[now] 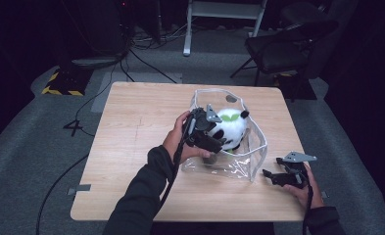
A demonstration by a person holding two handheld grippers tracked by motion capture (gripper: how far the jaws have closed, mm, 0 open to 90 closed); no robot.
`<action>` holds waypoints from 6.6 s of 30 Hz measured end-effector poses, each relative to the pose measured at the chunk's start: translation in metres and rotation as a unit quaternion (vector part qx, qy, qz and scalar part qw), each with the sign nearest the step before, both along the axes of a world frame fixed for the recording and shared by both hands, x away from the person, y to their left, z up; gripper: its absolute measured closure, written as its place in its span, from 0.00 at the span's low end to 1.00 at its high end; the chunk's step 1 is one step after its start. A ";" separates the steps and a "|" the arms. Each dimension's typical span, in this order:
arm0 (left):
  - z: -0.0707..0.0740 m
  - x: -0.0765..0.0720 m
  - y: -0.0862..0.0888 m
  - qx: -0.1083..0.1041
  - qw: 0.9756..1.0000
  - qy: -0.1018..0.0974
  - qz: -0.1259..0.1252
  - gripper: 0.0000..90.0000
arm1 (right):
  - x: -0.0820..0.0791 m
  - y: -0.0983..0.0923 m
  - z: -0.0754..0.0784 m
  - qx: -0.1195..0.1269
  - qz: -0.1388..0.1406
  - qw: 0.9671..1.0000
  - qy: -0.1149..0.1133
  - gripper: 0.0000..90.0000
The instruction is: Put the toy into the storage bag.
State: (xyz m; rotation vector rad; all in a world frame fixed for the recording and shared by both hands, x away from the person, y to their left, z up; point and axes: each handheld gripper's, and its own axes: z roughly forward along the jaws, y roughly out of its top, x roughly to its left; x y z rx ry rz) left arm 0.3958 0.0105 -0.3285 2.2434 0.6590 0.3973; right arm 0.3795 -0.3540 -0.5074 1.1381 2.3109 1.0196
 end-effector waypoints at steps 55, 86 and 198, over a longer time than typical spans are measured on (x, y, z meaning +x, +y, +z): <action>0.002 0.016 0.104 -0.063 0.988 -0.059 0.131 0.18 | 0.000 0.000 0.000 -0.001 0.000 1.000 -0.001 0.19; -0.054 0.002 0.147 0.032 0.987 -0.026 0.154 0.18 | 0.000 0.000 0.000 -0.001 0.000 1.000 -0.001 0.19; -0.182 -0.076 0.238 -0.014 0.972 0.062 0.227 0.16 | -0.001 0.000 0.000 -0.002 0.002 1.000 -0.002 0.19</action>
